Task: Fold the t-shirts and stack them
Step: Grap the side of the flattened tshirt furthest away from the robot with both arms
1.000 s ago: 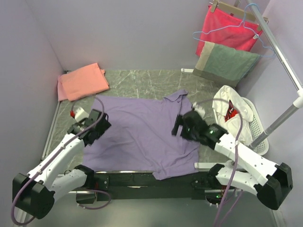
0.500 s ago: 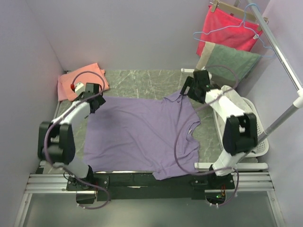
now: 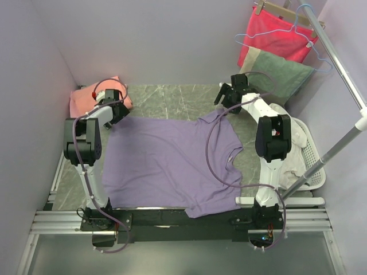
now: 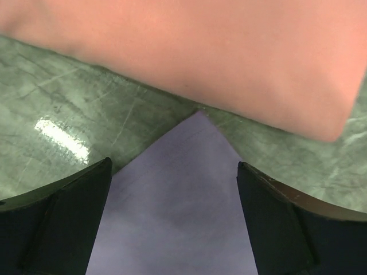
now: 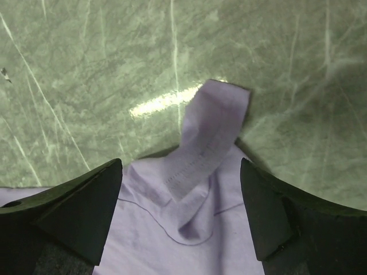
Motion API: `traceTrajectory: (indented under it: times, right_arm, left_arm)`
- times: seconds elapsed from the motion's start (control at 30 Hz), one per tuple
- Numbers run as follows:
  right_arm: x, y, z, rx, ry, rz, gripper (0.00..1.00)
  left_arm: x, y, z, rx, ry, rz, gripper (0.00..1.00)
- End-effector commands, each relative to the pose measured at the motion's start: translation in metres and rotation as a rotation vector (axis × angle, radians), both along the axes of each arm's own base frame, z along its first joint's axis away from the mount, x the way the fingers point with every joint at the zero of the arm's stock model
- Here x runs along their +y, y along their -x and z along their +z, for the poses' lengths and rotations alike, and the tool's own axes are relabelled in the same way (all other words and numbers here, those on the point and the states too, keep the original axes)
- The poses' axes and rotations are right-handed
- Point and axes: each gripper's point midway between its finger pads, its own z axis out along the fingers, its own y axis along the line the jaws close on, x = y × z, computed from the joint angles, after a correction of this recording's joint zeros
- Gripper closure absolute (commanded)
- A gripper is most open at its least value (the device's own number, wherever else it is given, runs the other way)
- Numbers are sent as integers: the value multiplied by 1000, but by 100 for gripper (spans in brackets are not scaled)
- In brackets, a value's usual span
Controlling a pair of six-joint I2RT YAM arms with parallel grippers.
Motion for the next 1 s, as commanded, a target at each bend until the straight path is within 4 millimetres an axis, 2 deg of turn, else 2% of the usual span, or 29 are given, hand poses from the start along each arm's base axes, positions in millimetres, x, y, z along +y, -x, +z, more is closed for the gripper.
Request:
traceTrajectory:
  times: [0.0,0.1,0.3,0.33,0.37,0.4,0.53,0.57,0.63,0.67,0.77,0.97]
  right_arm:
    - [6,-11,11,-15,-35,5,12]
    - [9,-4,5,-4,-48,11,14]
    - [9,12,8,-20,-69,9,14]
    - [10,13,9,-24,-72,13,14]
    - [10,15,10,-24,-74,15,14]
    - [10,16,10,-24,-73,17,14]
    - [8,23,9,-21,-73,13,15]
    - [8,27,6,-18,-71,15,15]
    - [8,27,7,-25,-73,12,15]
    - [8,27,6,-22,-75,12,15]
    - [8,23,5,-26,-78,13,16]
    - [11,5,7,-49,-87,14,20]
  left_arm:
    - [0,-11,-4,-2,20,-27,7]
    - [0,-7,-6,6,17,-33,8]
    - [-3,-5,-5,-6,27,-48,7]
    - [-5,-6,-5,-8,33,-52,7]
    - [7,-6,-4,-12,39,-36,11]
    - [4,-9,-4,-15,53,-48,13]
    - [3,-14,-9,-5,71,-62,32]
    - [4,-14,-11,0,72,-62,42]
    - [3,-14,-17,16,77,-64,50]
    - [3,-14,-18,21,77,-65,59]
    - [6,-12,-21,33,71,-56,74]
    - [12,-12,-10,17,49,-41,90]
